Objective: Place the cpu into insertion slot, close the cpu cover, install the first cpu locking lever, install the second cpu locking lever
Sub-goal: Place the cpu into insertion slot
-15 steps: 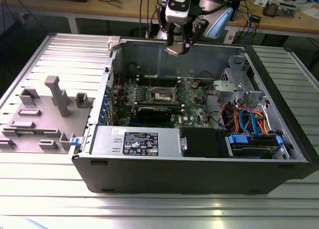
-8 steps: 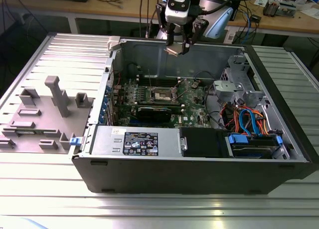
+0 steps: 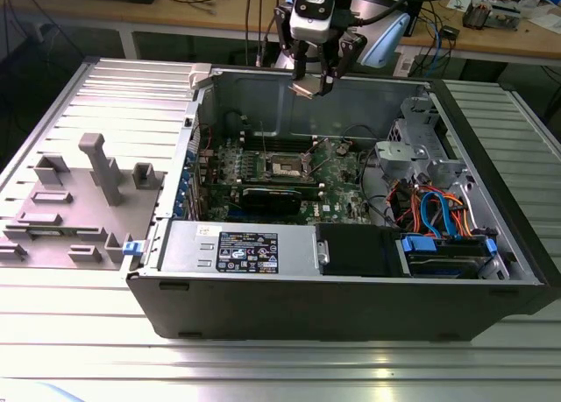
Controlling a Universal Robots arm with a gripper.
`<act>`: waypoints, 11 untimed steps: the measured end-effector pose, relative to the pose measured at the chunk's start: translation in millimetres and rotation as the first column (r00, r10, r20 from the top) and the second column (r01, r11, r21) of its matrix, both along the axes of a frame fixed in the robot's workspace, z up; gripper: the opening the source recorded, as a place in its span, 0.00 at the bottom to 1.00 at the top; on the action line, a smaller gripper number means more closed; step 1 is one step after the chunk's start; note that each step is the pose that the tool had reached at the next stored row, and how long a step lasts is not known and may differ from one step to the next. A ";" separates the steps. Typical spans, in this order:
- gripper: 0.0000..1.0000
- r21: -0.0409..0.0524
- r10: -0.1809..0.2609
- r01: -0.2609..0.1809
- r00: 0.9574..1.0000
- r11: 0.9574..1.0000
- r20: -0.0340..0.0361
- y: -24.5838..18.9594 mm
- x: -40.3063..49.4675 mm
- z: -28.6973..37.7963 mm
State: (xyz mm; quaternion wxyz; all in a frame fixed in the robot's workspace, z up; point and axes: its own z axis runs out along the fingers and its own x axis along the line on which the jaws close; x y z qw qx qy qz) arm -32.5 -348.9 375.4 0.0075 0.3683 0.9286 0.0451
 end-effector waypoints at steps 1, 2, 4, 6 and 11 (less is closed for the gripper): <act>0.54 0.000 -0.001 0.001 1.000 1.000 0.000 0.0 0.0 0.0; 0.54 0.000 -0.002 0.002 1.000 1.000 0.000 0.0 0.0 -0.1; 0.54 0.000 -0.004 0.004 1.000 1.000 0.000 0.0 0.0 -0.1; 0.54 0.000 -0.006 0.006 1.000 1.000 0.000 0.0 0.0 -0.2; 0.54 0.000 -0.009 0.009 1.000 1.000 0.000 0.0 0.0 -0.3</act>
